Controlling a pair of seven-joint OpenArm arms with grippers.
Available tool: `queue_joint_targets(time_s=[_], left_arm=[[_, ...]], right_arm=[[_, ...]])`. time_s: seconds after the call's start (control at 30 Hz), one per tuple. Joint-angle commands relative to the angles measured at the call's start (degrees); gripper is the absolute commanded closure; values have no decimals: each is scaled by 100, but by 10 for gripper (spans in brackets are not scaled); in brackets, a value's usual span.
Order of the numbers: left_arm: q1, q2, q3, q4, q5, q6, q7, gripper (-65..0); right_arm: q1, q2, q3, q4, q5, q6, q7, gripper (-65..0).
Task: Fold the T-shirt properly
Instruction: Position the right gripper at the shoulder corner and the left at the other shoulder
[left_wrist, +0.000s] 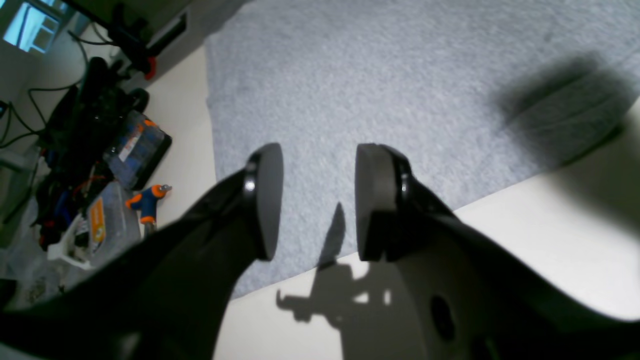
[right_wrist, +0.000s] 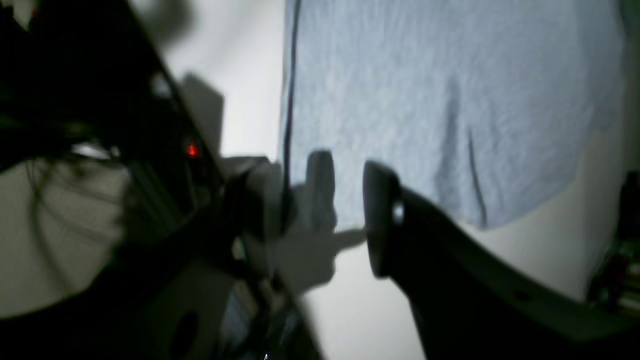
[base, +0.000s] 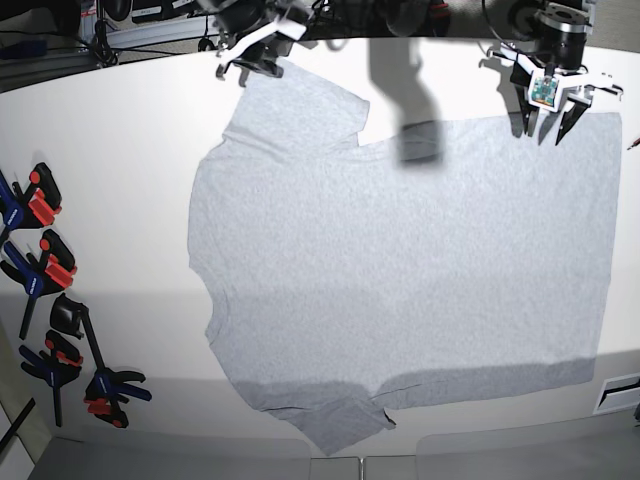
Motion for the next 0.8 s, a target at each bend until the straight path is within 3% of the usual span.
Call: queue_joint_targets(time_s=[0.0, 0.1, 0.37, 0.5, 0.77], left_arm=[[35, -48, -28, 96, 37, 76, -133, -216], [35, -48, -28, 96, 37, 79, -136, -216], [33, -48, -28, 96, 37, 79, -136, -216], [35, -48, -28, 96, 37, 79, -136, -216], [35, -46, -28, 96, 37, 79, -133, -216]], right_arm=[[33, 35, -24, 46, -66, -142, 52, -280], [81, 33, -125, -17, 105, -68, 55, -318], [94, 33, -125, -17, 463, 26, -125, -316], [142, 35, -125, -22, 977, 297, -55, -310], [584, 35, -125, -114, 1097, 203, -223, -310]])
